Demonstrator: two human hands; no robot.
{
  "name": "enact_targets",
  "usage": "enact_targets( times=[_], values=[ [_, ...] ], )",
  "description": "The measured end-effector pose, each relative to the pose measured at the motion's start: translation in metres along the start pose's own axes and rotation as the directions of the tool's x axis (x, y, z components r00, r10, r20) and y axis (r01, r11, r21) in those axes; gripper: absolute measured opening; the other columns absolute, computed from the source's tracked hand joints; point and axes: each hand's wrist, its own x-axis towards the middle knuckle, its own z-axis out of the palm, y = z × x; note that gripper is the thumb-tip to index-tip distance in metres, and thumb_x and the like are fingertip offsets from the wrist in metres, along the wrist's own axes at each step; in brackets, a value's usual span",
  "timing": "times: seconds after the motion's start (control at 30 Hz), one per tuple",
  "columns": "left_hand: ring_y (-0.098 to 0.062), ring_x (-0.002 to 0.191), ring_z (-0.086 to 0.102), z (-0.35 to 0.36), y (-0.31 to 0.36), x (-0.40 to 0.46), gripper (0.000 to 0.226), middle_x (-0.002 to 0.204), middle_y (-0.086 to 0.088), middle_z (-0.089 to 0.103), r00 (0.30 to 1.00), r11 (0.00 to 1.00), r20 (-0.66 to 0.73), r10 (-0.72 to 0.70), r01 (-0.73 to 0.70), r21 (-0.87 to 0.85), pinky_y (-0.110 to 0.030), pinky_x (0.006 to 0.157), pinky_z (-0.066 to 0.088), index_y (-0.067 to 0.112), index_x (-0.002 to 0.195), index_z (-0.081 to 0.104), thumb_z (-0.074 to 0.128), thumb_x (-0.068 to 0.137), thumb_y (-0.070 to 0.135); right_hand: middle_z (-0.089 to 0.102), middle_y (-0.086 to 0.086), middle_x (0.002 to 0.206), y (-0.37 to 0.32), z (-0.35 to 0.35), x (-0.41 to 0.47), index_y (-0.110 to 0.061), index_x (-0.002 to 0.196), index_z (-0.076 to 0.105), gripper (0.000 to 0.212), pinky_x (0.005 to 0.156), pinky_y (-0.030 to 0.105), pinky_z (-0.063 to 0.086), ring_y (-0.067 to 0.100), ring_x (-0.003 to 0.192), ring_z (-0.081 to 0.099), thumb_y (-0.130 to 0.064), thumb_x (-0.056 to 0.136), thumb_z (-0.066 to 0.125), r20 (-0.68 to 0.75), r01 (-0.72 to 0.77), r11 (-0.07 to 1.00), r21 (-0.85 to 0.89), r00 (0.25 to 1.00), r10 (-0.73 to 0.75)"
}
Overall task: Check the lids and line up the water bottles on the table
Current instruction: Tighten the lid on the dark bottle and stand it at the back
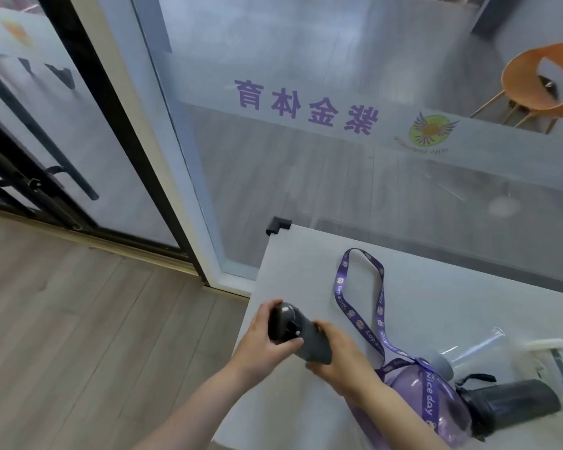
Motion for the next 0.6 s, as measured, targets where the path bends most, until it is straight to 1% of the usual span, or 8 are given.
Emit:
enact_targets(
  times=[0.1, 0.17, 0.2, 0.3, 0.37, 0.43, 0.53, 0.6],
  values=[
    [0.000, 0.121, 0.047, -0.001, 0.018, 0.004, 0.075, 0.131, 0.016, 0.043, 0.993, 0.992, -0.012, 0.118, -0.118, 0.045, -0.018, 0.101, 0.043, 0.046, 0.132, 0.036, 0.077, 0.071, 0.039, 0.053, -0.016, 0.120, -0.005, -0.001, 0.006, -0.033, 0.132, 0.038, 0.069, 0.075, 0.006, 0.038, 0.005, 0.104, 0.052, -0.035, 0.075, 0.077, -0.047, 0.000, 0.993, 0.120, 0.999, 0.006],
    [0.003, 0.123, 0.043, 0.000, 0.027, 0.007, 0.077, 0.132, 0.018, 0.041, 0.975, 0.970, -0.009, 0.220, -0.218, 0.112, -0.008, 0.099, 0.036, 0.045, 0.135, 0.034, 0.079, 0.074, 0.031, 0.057, -0.018, 0.115, -0.007, -0.002, 0.011, -0.034, 0.128, 0.037, 0.065, 0.070, 0.005, 0.040, 0.001, 0.097, 0.055, -0.033, 0.077, 0.077, -0.072, 0.016, 0.981, 0.192, 0.997, -0.002],
    [0.005, 0.125, 0.041, 0.001, 0.031, 0.009, 0.079, 0.133, 0.018, 0.039, 0.964, 0.953, 0.007, 0.265, -0.263, 0.147, -0.006, 0.100, 0.034, 0.044, 0.137, 0.032, 0.078, 0.075, 0.029, 0.058, -0.019, 0.112, -0.008, -0.003, 0.013, -0.036, 0.126, 0.036, 0.062, 0.069, 0.006, 0.042, -0.001, 0.096, 0.057, -0.034, 0.078, 0.076, -0.081, 0.025, 0.976, 0.218, 0.997, -0.007],
    [0.005, 0.131, 0.036, 0.001, 0.039, 0.015, 0.080, 0.141, 0.023, 0.031, 0.940, 0.918, 0.086, 0.330, -0.341, 0.204, -0.012, 0.106, 0.035, 0.044, 0.144, 0.029, 0.075, 0.080, 0.028, 0.057, -0.024, 0.104, -0.009, -0.003, 0.019, -0.035, 0.124, 0.034, 0.058, 0.066, 0.009, 0.044, -0.003, 0.091, 0.058, -0.036, 0.080, 0.072, -0.096, 0.027, 0.972, 0.233, 0.995, -0.005],
    [0.003, 0.136, 0.032, 0.002, 0.042, 0.021, 0.081, 0.145, 0.025, 0.027, 0.921, 0.888, 0.149, 0.360, -0.387, 0.247, -0.017, 0.110, 0.034, 0.044, 0.146, 0.028, 0.074, 0.080, 0.029, 0.056, -0.022, 0.099, -0.006, 0.000, 0.022, -0.034, 0.124, 0.036, 0.056, 0.063, 0.011, 0.044, -0.004, 0.087, 0.057, -0.034, 0.080, 0.070, -0.106, -0.011, 0.970, 0.243, 0.994, 0.038],
    [0.001, 0.138, 0.030, 0.006, 0.045, 0.026, 0.083, 0.148, 0.026, 0.026, 0.902, 0.858, 0.200, 0.382, -0.427, 0.286, -0.020, 0.111, 0.034, 0.044, 0.146, 0.026, 0.074, 0.080, 0.030, 0.059, -0.020, 0.102, -0.002, 0.004, 0.028, -0.038, 0.123, 0.039, 0.056, 0.069, 0.014, 0.047, -0.002, 0.091, 0.059, -0.034, 0.077, 0.071, -0.115, -0.053, 0.956, 0.289, 0.989, 0.089],
    [0.003, 0.137, 0.030, 0.013, 0.051, 0.037, 0.089, 0.149, 0.024, 0.029, 0.920, 0.879, 0.187, 0.343, -0.385, 0.280, -0.021, 0.112, 0.032, 0.045, 0.146, 0.020, 0.075, 0.078, 0.029, 0.065, -0.016, 0.109, 0.005, 0.005, 0.048, -0.038, 0.125, 0.048, 0.057, 0.079, 0.024, 0.054, 0.000, 0.097, 0.062, -0.033, 0.074, 0.072, -0.106, -0.076, 0.923, 0.377, 0.987, 0.124],
    [0.002, 0.138, 0.030, 0.013, 0.056, 0.051, 0.089, 0.149, 0.019, 0.033, 0.941, 0.908, 0.141, 0.307, -0.334, 0.253, -0.020, 0.113, 0.030, 0.042, 0.147, 0.020, 0.075, 0.078, 0.028, 0.066, -0.016, 0.109, 0.007, 0.001, 0.066, -0.036, 0.125, 0.050, 0.055, 0.080, 0.024, 0.054, 0.000, 0.099, 0.062, -0.029, 0.075, 0.072, -0.113, -0.050, 0.917, 0.397, 0.988, 0.103]
  ],
)
